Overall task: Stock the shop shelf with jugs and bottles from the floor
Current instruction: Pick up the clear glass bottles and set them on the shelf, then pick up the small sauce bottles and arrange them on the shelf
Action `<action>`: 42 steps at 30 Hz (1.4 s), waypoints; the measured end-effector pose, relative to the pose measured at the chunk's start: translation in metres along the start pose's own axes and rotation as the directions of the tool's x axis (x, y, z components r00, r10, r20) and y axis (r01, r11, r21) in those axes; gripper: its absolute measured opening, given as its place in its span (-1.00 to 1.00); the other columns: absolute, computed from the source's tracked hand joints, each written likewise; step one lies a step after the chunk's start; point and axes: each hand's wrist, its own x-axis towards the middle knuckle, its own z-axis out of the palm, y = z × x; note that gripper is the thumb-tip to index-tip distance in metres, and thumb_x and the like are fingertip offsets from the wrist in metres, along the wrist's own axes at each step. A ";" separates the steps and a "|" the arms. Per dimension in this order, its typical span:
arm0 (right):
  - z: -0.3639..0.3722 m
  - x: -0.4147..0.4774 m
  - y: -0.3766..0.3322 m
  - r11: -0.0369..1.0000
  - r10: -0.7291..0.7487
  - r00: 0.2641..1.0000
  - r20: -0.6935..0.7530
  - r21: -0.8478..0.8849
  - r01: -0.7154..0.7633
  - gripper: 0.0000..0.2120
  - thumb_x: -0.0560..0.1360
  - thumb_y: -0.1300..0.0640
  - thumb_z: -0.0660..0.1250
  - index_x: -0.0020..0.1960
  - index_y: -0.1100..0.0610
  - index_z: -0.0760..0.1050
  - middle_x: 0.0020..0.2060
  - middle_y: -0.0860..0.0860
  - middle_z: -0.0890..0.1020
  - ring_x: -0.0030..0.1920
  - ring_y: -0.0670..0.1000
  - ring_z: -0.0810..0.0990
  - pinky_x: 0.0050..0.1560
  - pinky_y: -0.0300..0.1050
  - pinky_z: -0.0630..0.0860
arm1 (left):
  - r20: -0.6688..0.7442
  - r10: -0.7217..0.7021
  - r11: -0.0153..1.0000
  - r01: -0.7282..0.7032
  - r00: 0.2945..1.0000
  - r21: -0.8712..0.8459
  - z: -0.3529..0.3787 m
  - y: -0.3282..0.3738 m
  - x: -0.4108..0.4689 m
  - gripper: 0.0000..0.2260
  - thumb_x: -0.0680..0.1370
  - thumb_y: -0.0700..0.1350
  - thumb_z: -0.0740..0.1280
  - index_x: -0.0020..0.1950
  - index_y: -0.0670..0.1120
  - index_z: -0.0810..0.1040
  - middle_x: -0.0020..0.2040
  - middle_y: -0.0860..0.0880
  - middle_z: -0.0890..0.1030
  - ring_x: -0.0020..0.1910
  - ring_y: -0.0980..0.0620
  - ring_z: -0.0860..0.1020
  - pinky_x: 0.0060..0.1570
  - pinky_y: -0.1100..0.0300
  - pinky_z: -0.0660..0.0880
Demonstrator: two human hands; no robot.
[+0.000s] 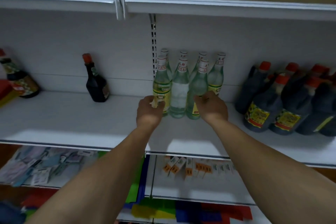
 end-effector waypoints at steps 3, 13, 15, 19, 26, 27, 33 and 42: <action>0.007 -0.010 -0.008 0.999 -0.036 0.999 0.026 -0.015 0.037 -0.61 0.56 -0.19 0.17 0.18 0.07 0.47 0.15 0.08 0.59 0.15 0.15 0.54 -0.11 -0.14 0.30 | 0.033 0.049 0.997 -0.051 0.998 0.061 -0.011 -0.006 -0.014 -0.68 0.52 0.06 0.37 0.20 -0.06 0.55 0.15 -0.03 0.61 0.10 -0.03 0.57 0.07 0.19 0.45; 0.049 -0.044 -0.052 0.994 -0.110 0.991 0.074 0.018 0.109 -0.60 0.54 -0.21 0.19 0.17 0.07 0.48 0.13 0.06 0.62 0.13 0.15 0.56 -0.02 -0.10 0.44 | 0.208 0.077 0.979 -0.114 0.975 0.169 -0.065 -0.030 -0.039 -0.76 0.51 0.09 0.36 0.10 0.00 0.62 -0.03 0.06 0.62 -0.01 0.06 0.58 -0.01 0.24 0.46; 0.061 -0.056 -0.060 0.995 -0.096 0.993 0.075 0.014 0.095 -0.61 0.53 -0.21 0.20 0.16 0.06 0.49 0.14 0.06 0.62 0.15 0.16 0.55 0.02 -0.08 0.45 | 0.229 0.070 0.981 -0.108 0.971 0.159 -0.081 -0.040 -0.047 -0.78 0.52 0.09 0.36 0.07 0.01 0.63 -0.05 0.07 0.63 0.00 0.05 0.60 0.03 0.18 0.50; 0.084 -0.089 -0.078 0.996 -0.079 0.996 0.051 0.039 0.077 -0.64 0.52 -0.20 0.22 0.13 0.04 0.51 0.12 0.07 0.63 0.13 0.18 0.56 0.02 -0.07 0.46 | 0.273 0.056 0.985 -0.098 0.961 0.143 -0.118 -0.067 -0.063 -0.81 0.51 0.11 0.38 0.01 0.04 0.63 -0.05 0.06 0.67 -0.04 0.05 0.62 0.03 0.03 0.58; 0.131 -0.160 -0.094 0.999 -0.033 0.998 0.050 0.036 0.031 -0.66 0.52 -0.19 0.21 0.11 0.02 0.52 0.07 0.02 0.64 0.09 0.14 0.56 0.06 -0.04 0.47 | 0.356 0.031 0.989 -0.080 0.934 0.126 -0.176 -0.126 -0.088 -0.77 0.50 0.14 0.38 0.02 0.02 0.63 -0.04 0.07 0.68 -0.01 0.10 0.61 0.10 0.07 0.55; 0.137 -0.168 -0.093 0.999 -0.031 0.998 0.051 0.041 0.029 -0.66 0.52 -0.19 0.21 0.10 0.02 0.52 0.05 0.01 0.64 0.08 0.13 0.56 0.05 -0.05 0.48 | 0.364 0.023 0.988 -0.077 0.931 0.135 -0.181 -0.135 -0.091 -0.77 0.50 0.13 0.38 0.02 0.01 0.64 -0.03 0.06 0.68 -0.01 0.08 0.62 0.10 0.07 0.54; 0.180 -0.216 -0.074 0.999 -0.036 0.991 0.133 0.006 0.035 -0.75 0.53 -0.16 0.24 -0.01 0.01 0.51 -0.16 -0.10 0.56 -0.07 0.03 0.55 -0.12 -0.14 0.40 | 0.433 -0.128 0.978 0.040 0.892 0.206 -0.200 -0.207 -0.118 -0.81 0.52 0.15 0.35 -0.02 0.06 0.58 -0.06 0.02 0.64 -0.01 -0.01 0.60 0.04 0.07 0.54; 0.265 -0.233 0.010 0.995 0.069 0.950 0.306 -0.095 -0.042 -0.68 0.53 -0.17 0.24 0.06 0.06 0.53 -0.03 0.01 0.64 0.03 0.11 0.57 0.00 -0.07 0.47 | 0.410 -0.390 0.912 0.283 0.825 0.298 -0.166 -0.326 -0.151 -0.81 0.49 0.12 0.38 -0.15 0.02 0.59 -0.17 0.07 0.65 -0.09 0.03 0.61 -0.02 0.16 0.47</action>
